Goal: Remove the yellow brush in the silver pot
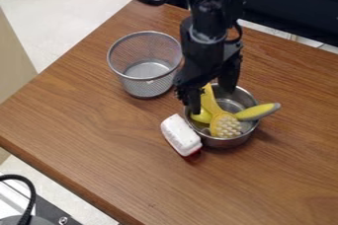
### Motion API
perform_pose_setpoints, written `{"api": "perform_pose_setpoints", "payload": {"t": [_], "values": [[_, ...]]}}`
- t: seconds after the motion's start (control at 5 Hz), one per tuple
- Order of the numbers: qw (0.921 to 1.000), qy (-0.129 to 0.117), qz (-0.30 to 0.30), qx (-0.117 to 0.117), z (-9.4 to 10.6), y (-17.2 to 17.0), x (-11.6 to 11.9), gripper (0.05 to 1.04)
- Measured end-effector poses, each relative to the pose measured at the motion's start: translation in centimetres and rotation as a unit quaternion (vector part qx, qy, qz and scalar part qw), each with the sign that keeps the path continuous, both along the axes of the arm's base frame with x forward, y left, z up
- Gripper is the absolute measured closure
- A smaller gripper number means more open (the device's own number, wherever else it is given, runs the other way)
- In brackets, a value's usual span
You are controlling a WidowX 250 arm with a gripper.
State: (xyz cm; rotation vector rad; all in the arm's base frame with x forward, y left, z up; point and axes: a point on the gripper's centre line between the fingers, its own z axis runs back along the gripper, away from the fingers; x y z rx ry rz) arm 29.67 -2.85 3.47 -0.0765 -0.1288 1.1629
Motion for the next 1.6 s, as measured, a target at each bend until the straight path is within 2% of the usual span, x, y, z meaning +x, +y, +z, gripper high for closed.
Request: {"api": "perform_pose_setpoints", "payload": {"t": [0.2,0.4,0.6,0.8,1.2,1.6], "values": [[0.9999,-0.006,-0.011,0.001,-0.2,-0.4,0.0,0.084],[0.9999,0.001,-0.013,-0.004,-0.8,-0.8,-0.1,0.084],[0.9999,-0.009,-0.006,-0.002,-0.7,-0.9,0.4,0.084],[0.9999,0.001,-0.008,0.008,-1.9,-0.9,0.3,0.084],[0.9997,-0.007,-0.011,0.018,-2.4,-1.3,0.0,0.116],[0.9998,-0.001,-0.003,0.021,-2.4,-1.2,-0.3,0.626]]}}
